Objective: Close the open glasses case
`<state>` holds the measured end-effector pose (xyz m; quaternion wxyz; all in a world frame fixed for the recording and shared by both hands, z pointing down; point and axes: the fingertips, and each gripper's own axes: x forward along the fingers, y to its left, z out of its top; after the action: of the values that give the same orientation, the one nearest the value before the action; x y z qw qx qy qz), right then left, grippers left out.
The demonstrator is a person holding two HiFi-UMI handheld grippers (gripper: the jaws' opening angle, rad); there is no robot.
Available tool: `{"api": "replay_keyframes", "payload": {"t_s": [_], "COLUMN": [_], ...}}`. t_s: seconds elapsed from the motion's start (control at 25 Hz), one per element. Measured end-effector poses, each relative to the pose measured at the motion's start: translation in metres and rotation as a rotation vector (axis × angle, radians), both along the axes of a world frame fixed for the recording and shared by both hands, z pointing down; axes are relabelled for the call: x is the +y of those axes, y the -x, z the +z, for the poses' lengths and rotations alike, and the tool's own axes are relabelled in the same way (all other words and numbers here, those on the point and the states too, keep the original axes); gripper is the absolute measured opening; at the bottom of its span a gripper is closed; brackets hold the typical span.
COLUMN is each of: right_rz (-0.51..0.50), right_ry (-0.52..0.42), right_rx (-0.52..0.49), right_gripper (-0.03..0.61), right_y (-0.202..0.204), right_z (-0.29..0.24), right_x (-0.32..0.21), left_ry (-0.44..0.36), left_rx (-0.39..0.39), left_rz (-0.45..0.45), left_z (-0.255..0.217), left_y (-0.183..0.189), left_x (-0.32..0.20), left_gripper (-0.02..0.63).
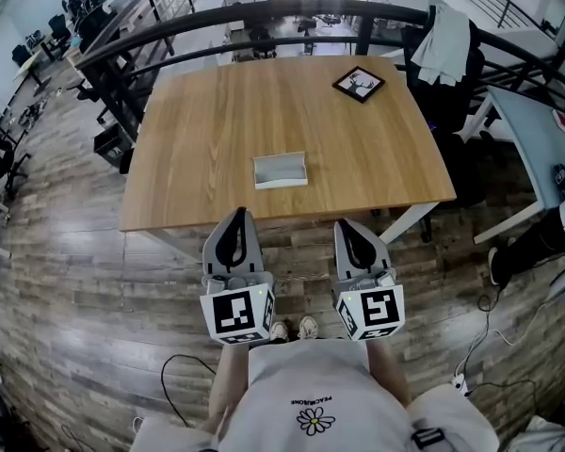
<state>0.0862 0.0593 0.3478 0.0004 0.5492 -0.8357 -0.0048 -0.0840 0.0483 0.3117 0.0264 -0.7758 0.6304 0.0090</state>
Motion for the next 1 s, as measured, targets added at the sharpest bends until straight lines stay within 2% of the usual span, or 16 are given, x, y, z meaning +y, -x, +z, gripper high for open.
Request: {"api": "replay_keyframes", "payload": {"t_s": [0.2,0.48,0.76,1.0], "right_rz": [-0.017,-0.04,-0.052,-0.059], "right_ry": [0.037,0.067,0.076,0.081], "right_rx": [-0.052,-0.047,-0.02,-0.003], "right_gripper": [0.008,0.008,0.008,0.008], "right_y": [-0.016,-0.017,-0.011,0.007], "right_z": [0.018,0.028,0.035,0.034], "right_x": [0.0,-0.006,-0.045,-0.101], "left_ry": [-0.001,0.034,0.037,0.036], "left_rx": [-0.01,-0.006,0.006,0.014], "left_rz": [-0.022,-0.043,-0.01,0.005], "left_z": [0.007,0.017,0.03,0.029], "left_y": [-0.009,-0.01,-0.015,-0.002], "left_x": [0.006,-0.001,-0.038,-0.1], "left_gripper": [0.017,0.017,0.017,0.017]}}
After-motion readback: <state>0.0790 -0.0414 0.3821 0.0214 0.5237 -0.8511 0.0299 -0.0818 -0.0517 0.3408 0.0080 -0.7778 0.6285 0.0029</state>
